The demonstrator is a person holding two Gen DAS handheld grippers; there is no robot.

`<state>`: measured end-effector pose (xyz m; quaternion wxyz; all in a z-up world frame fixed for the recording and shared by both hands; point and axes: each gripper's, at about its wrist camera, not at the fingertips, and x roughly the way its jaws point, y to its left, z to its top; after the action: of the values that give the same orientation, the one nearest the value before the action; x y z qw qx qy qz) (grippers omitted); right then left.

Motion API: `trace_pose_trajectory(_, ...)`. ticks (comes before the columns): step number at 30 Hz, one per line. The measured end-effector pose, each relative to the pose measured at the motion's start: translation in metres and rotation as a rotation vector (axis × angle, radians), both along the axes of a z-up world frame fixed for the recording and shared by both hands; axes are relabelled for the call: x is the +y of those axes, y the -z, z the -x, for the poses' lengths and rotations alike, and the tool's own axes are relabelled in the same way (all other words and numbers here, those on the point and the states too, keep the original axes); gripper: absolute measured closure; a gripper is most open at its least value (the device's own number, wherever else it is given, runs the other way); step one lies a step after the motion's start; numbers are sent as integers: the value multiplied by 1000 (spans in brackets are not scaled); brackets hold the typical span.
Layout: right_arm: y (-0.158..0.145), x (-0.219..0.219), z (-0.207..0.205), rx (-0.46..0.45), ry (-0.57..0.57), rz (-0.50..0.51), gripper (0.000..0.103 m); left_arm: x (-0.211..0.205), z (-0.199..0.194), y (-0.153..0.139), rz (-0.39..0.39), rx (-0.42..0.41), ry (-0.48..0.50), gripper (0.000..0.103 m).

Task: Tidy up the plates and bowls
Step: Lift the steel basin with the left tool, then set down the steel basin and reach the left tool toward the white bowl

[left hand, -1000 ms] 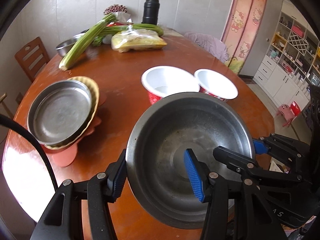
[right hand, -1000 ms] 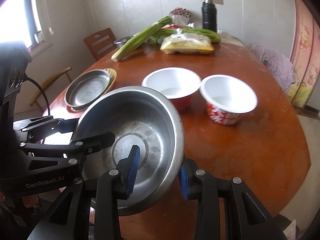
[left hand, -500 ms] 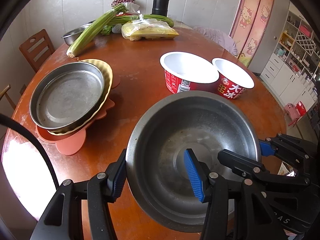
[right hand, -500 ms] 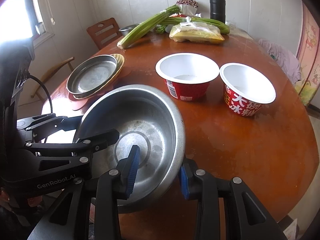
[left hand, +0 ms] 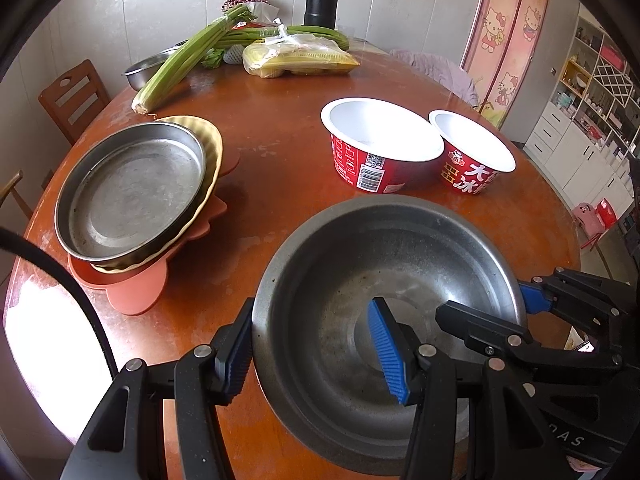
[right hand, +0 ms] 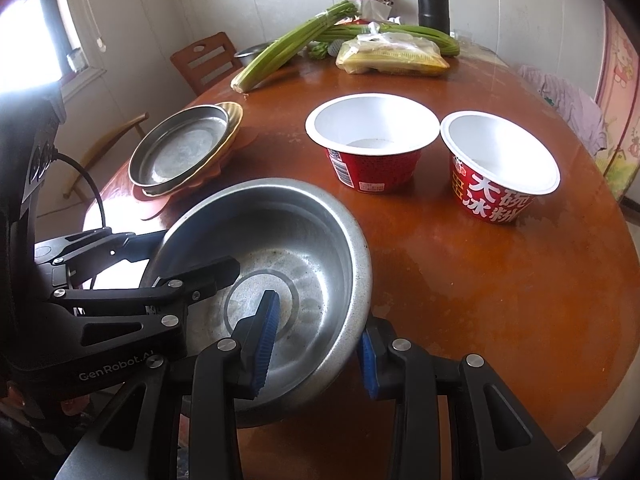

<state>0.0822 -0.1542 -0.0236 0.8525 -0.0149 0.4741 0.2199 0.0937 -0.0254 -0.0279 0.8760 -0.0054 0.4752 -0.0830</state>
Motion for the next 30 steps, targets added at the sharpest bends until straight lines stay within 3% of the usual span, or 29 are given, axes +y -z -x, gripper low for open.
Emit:
trace_pose_trajectory(22, -2, -6, -7, 6, 20, -39, 61, 6, -4, -5, -17, -21, -28, 46)
trace_pose_trajectory(30, -12, -15, -10, -6, 39, -70, 60, 11, -2, -20, -11, -58, -36, 45)
